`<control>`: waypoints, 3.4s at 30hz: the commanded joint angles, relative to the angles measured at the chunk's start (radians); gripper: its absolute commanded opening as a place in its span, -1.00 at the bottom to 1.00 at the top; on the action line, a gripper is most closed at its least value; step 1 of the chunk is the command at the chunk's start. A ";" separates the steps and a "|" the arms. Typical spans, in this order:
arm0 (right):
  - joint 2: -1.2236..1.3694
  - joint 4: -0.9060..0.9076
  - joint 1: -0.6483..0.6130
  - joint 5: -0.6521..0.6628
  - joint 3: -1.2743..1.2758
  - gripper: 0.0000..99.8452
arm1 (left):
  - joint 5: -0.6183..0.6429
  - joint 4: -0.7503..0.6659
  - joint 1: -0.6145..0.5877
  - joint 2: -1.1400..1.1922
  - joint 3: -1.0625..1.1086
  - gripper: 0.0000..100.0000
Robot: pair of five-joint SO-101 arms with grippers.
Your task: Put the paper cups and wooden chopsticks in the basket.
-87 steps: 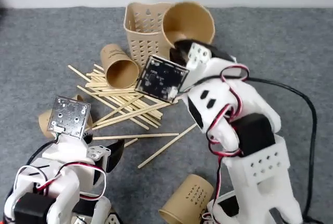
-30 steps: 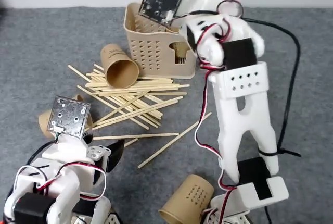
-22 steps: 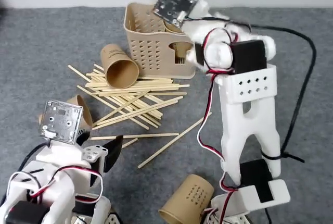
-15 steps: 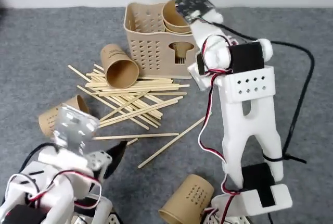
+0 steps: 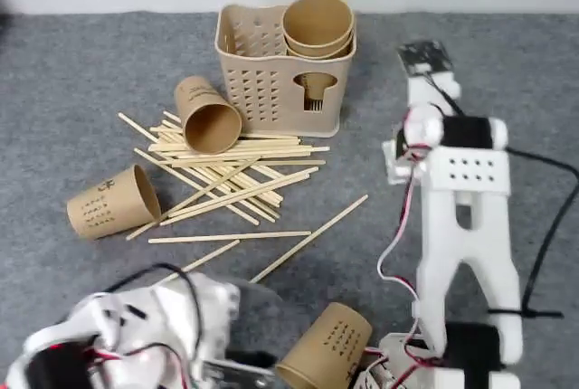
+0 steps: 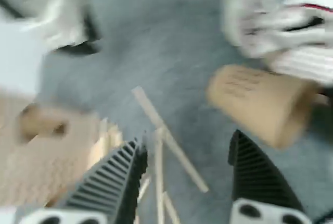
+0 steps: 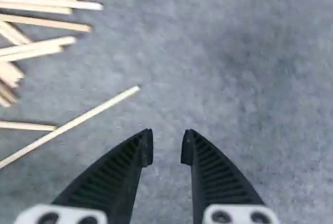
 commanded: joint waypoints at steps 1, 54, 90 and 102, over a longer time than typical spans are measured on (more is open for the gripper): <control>-0.125 -0.088 0.070 -0.009 0.115 -0.77 | -0.011 -0.026 0.083 -0.006 0.090 -0.51; 0.091 -0.504 0.473 0.046 0.353 -0.61 | 0.157 -0.638 0.238 -0.006 0.754 -0.84; -0.102 -0.503 0.309 -0.094 0.425 -0.61 | 0.483 -1.191 -0.861 0.003 0.512 -0.98; -0.236 -0.510 0.168 -0.161 0.575 -0.61 | 0.766 -1.436 -0.856 0.358 0.217 -0.98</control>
